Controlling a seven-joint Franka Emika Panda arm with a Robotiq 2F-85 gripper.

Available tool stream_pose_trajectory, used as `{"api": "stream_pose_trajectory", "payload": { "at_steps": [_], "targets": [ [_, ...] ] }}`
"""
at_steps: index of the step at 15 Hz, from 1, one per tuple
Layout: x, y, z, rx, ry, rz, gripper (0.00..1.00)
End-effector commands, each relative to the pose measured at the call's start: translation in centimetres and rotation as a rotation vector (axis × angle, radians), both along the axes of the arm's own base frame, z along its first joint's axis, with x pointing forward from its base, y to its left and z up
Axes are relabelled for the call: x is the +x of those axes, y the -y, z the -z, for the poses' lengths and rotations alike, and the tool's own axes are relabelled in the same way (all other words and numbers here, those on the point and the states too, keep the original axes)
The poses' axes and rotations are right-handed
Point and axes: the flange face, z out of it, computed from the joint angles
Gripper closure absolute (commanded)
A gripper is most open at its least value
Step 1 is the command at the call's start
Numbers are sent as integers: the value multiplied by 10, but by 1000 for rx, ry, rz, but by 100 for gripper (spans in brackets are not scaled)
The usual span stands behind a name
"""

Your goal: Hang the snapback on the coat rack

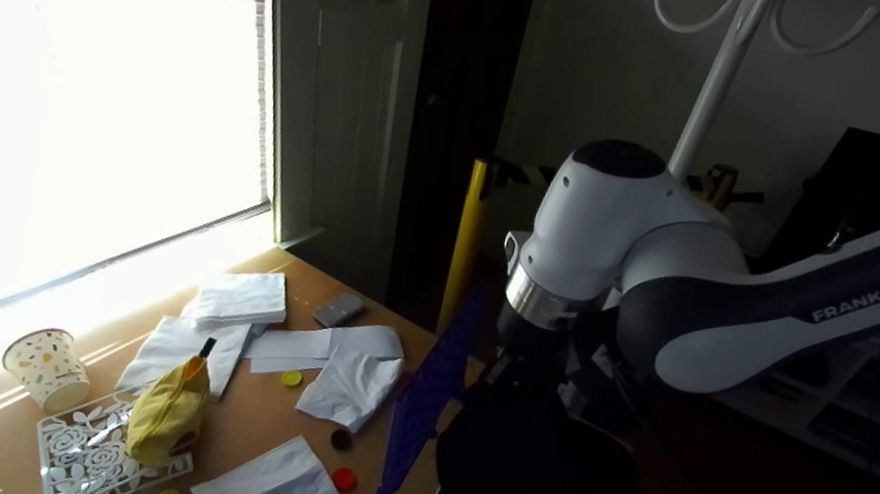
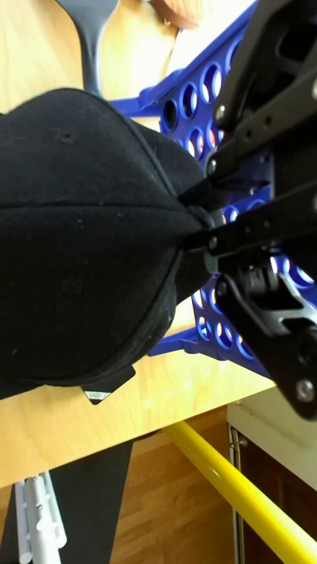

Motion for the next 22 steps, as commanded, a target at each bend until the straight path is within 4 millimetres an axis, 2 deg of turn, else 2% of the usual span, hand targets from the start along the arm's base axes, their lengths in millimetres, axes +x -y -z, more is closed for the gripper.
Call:
{"api": "stream_pose_trajectory", "payload": {
  "at_steps": [1, 4, 6, 9, 10, 15, 19, 22],
  "targets": [
    [-41, 28, -30, -17, -64, 6, 95],
    [-77, 60, -48, -16, -79, 84, 95],
    [-92, 74, -71, -11, -8, 126, 95],
    [-109, 95, -123, -52, 154, 176, 95],
    [-116, 101, -147, -85, 204, 172, 95],
    [-156, 111, -248, -249, 409, 157, 95],
    [-182, 107, -306, -352, 599, 131, 95],
    [-189, 120, -335, -418, 721, 191, 95]
  ]
}}
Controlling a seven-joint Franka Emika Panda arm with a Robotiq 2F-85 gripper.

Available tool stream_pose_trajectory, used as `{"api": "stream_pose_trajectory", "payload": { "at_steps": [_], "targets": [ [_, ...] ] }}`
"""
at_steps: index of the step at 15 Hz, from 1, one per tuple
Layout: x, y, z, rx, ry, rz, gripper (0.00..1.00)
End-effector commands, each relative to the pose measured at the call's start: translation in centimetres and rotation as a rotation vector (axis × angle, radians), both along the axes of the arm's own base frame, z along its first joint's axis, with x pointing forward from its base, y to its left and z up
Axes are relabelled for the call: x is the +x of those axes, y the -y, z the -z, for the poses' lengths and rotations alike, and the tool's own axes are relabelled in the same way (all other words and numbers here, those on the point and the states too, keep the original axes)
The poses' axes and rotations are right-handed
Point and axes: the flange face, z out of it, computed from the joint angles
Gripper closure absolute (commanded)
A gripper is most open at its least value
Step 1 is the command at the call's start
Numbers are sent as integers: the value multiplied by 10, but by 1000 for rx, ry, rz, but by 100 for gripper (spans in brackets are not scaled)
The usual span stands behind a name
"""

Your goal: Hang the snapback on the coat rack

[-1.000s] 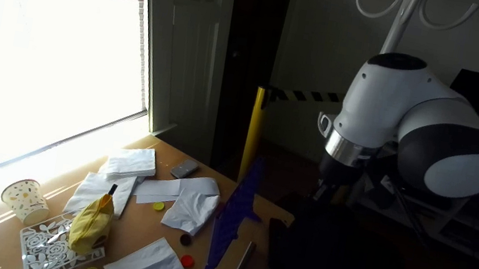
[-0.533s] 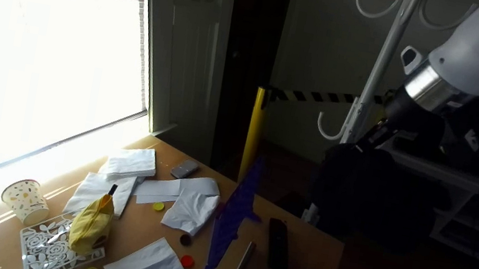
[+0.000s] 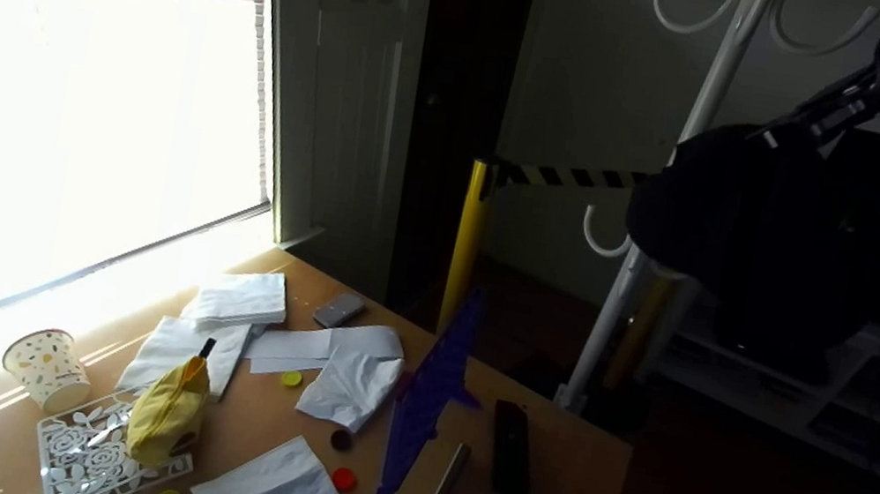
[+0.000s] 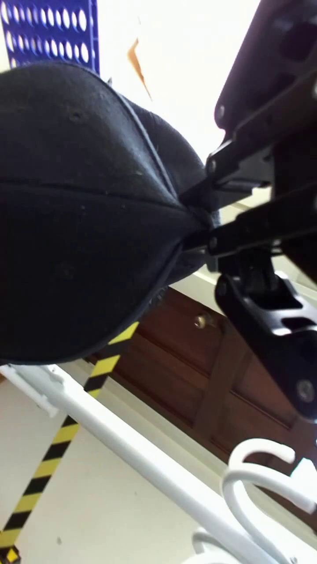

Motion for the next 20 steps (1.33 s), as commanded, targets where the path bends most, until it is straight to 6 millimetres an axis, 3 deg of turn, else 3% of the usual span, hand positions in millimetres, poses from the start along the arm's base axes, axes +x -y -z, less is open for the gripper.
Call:
{"api": "stream_pose_trajectory", "payload": {
  "at_steps": [1, 2, 6, 7, 13, 17, 20],
  "targets": [
    [-3, 4, -11, -22, 36, 14, 95],
    [-5, 7, -15, -25, 48, 24, 81],
    [-2, 5, -11, -29, 37, 22, 81],
    [2, 4, -17, -76, 59, 12, 95],
    [11, 16, -103, -297, 323, 21, 95],
    [11, 17, -131, -424, 468, 70, 95],
    [5, 13, -138, -540, 506, 164, 95]
  ]
}}
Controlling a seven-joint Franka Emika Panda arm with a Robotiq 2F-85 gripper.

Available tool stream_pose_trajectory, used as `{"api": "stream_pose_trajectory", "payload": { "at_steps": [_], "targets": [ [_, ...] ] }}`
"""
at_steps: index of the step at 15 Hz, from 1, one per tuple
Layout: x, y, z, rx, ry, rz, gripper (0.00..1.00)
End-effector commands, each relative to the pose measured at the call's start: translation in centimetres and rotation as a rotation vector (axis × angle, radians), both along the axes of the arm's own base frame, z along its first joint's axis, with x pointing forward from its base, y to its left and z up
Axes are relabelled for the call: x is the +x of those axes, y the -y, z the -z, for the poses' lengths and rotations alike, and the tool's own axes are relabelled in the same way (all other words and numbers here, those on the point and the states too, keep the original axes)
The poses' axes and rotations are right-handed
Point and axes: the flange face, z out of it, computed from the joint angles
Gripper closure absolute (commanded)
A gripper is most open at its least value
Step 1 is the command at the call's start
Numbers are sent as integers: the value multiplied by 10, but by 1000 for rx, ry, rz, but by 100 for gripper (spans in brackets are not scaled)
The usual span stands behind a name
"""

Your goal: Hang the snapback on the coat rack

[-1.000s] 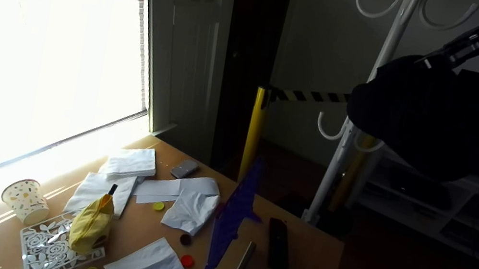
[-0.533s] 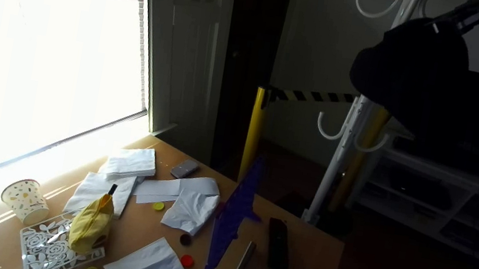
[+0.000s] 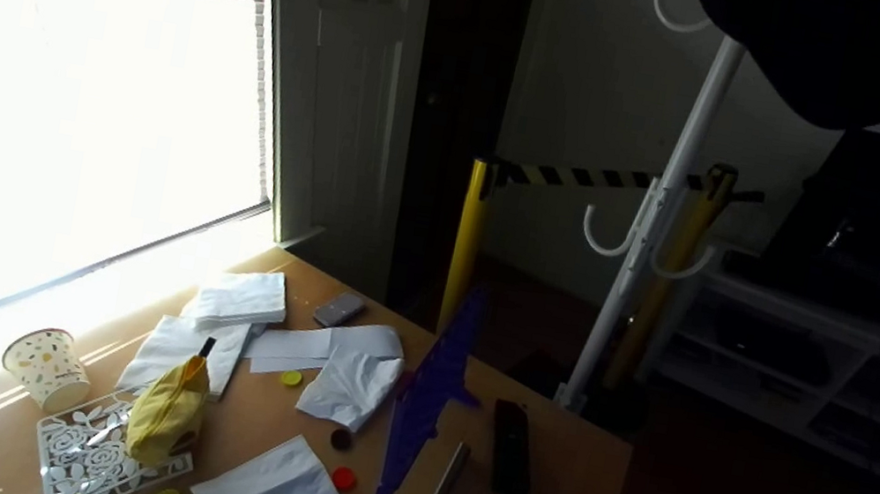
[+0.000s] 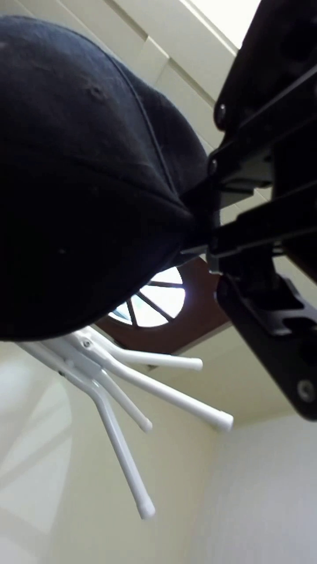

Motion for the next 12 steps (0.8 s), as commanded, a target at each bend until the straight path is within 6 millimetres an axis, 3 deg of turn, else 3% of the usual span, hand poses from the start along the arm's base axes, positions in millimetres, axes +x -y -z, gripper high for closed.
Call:
{"api": "stream_pose_trajectory", "payload": {
  "at_steps": [1, 9, 12],
  "targets": [
    [-1, -8, -12, -120, 100, 111, 95],
    [20, 26, 26, -143, 134, 304, 95],
    [33, 31, 47, -83, 120, 265, 95]
  ]
}}
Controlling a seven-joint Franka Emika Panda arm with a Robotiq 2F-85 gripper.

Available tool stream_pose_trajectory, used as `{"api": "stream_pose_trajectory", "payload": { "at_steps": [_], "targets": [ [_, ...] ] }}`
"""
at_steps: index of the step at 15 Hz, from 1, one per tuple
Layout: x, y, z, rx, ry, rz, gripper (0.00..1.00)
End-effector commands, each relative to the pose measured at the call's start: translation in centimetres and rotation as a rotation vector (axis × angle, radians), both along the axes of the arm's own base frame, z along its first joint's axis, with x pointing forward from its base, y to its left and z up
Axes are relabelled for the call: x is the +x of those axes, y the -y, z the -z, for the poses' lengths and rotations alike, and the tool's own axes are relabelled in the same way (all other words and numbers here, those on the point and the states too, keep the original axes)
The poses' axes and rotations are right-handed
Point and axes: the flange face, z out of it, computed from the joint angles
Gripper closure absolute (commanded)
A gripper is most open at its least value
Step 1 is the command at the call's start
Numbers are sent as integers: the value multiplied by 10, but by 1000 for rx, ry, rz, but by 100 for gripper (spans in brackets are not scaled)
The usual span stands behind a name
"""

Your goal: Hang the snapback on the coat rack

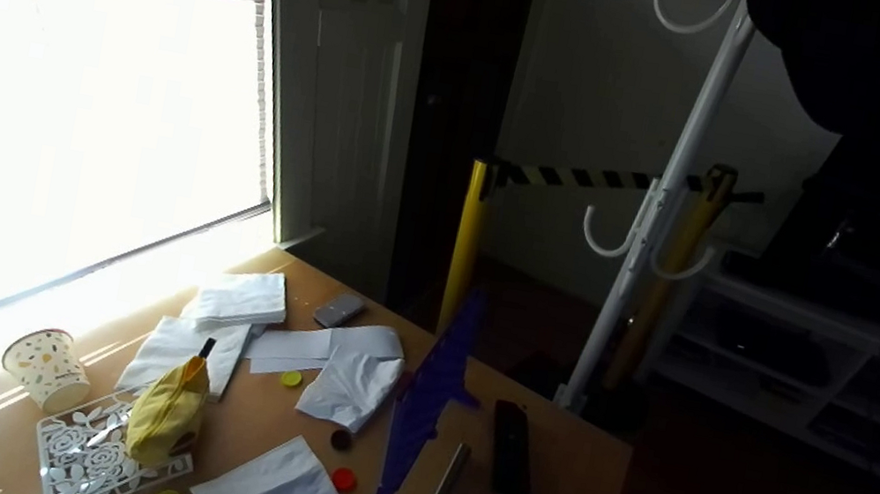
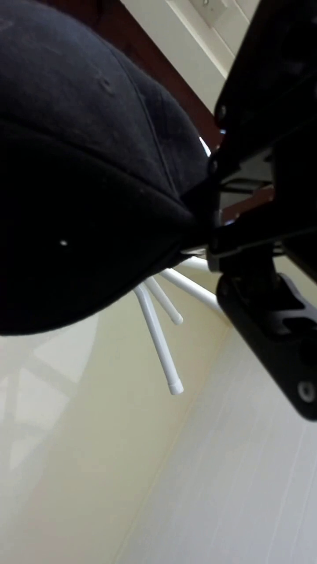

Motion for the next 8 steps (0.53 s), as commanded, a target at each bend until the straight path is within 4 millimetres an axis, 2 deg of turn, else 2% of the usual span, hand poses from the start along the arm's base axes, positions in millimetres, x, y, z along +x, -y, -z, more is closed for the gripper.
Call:
{"api": "stream_pose_trajectory", "payload": {
  "at_steps": [1, 8],
  "targets": [
    [15, 6, 19, 54, 11, -52, 95],
    [27, 24, 48, 159, -43, -116, 95]
  ]
}}
